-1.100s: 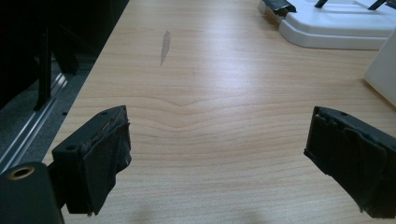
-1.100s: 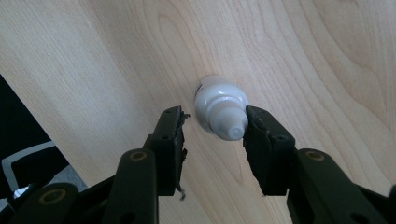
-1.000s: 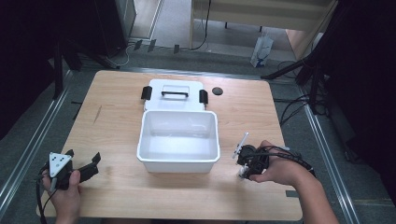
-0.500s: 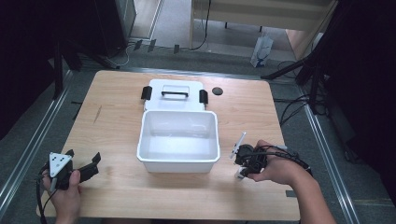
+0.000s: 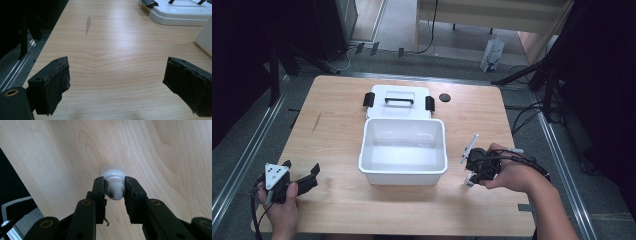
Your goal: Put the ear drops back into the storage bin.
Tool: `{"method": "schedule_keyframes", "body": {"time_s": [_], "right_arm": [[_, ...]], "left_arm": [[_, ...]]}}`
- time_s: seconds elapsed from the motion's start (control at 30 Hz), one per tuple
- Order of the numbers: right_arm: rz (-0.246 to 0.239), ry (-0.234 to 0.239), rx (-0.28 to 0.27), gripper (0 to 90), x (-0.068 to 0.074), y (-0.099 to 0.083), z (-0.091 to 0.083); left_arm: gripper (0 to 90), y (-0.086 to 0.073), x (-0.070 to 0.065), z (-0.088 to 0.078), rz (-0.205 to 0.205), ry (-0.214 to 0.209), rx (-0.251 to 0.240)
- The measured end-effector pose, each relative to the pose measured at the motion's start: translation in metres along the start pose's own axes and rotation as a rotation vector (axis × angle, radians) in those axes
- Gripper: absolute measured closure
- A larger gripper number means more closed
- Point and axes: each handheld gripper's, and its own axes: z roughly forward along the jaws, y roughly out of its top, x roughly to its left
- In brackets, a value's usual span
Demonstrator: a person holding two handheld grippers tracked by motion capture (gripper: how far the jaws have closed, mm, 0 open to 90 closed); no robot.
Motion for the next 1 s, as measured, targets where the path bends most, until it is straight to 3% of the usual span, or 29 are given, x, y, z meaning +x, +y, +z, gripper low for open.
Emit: {"method": "schedule_keyframes", "body": {"time_s": [0.43, 0.87, 1.0], "right_arm": [[0.013, -0.013, -0.015, 72.0, -0.011, 0.006, -0.029], [0.017, -0.038, -0.035, 72.0, -0.019, 0.026, -0.069], [0.027, -0.033, -0.016, 72.0, -0.02, 0.034, -0.079]], "left_arm": [[7.4, 0.0, 0.0, 0.0, -0.001, -0.003, 0.001], [7.4, 0.0, 0.0, 0.0, -0.003, -0.006, -0.001], [7.4, 0.0, 0.0, 0.0, -0.002, -0.007, 0.001]]}}
